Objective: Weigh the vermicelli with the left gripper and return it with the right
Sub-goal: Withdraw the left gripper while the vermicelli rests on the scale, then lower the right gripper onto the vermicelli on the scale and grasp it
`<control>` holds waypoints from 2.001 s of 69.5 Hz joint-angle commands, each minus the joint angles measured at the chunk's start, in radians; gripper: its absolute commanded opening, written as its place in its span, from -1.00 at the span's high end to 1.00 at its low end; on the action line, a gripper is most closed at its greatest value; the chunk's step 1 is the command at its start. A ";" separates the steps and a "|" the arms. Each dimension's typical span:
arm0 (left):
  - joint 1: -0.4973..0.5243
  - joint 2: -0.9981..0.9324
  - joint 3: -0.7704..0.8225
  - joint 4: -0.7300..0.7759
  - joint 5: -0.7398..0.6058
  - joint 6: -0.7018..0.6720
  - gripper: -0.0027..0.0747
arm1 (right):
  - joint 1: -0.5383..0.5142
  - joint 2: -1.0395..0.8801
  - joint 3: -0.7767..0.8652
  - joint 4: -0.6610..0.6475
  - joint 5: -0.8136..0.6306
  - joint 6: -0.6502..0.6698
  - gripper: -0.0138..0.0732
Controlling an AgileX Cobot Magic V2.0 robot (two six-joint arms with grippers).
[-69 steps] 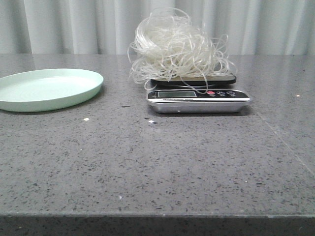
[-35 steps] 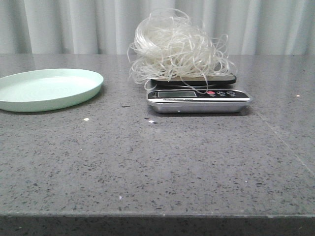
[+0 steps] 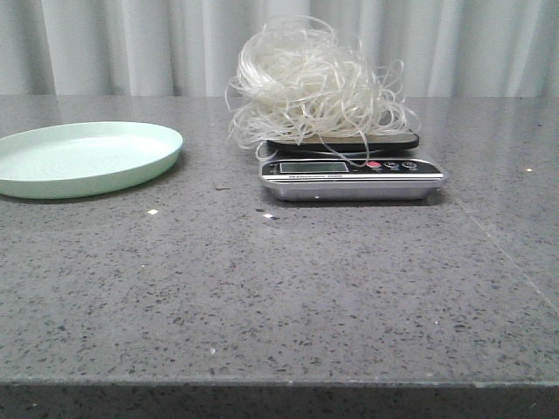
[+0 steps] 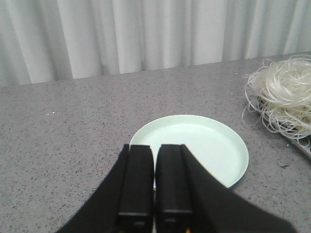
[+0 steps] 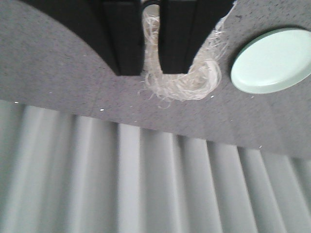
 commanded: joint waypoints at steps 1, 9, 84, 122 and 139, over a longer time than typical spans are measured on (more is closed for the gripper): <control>0.002 0.004 -0.027 -0.006 -0.081 -0.004 0.58 | 0.059 0.106 -0.112 0.003 -0.032 -0.032 -0.21; 0.002 0.004 -0.027 -0.006 -0.081 -0.004 0.58 | 0.092 0.231 -0.200 0.003 -0.007 -0.033 -0.45; 0.002 0.004 -0.027 -0.006 -0.081 -0.004 0.58 | 0.102 1.014 -0.633 -0.008 0.282 -0.080 -0.75; 0.002 0.004 -0.027 -0.006 -0.081 -0.004 0.58 | 0.102 1.021 -0.634 -0.007 0.279 -0.080 0.32; 0.002 0.004 -0.027 -0.006 -0.081 -0.004 0.58 | 0.101 1.012 -0.714 -0.008 0.354 -0.080 0.33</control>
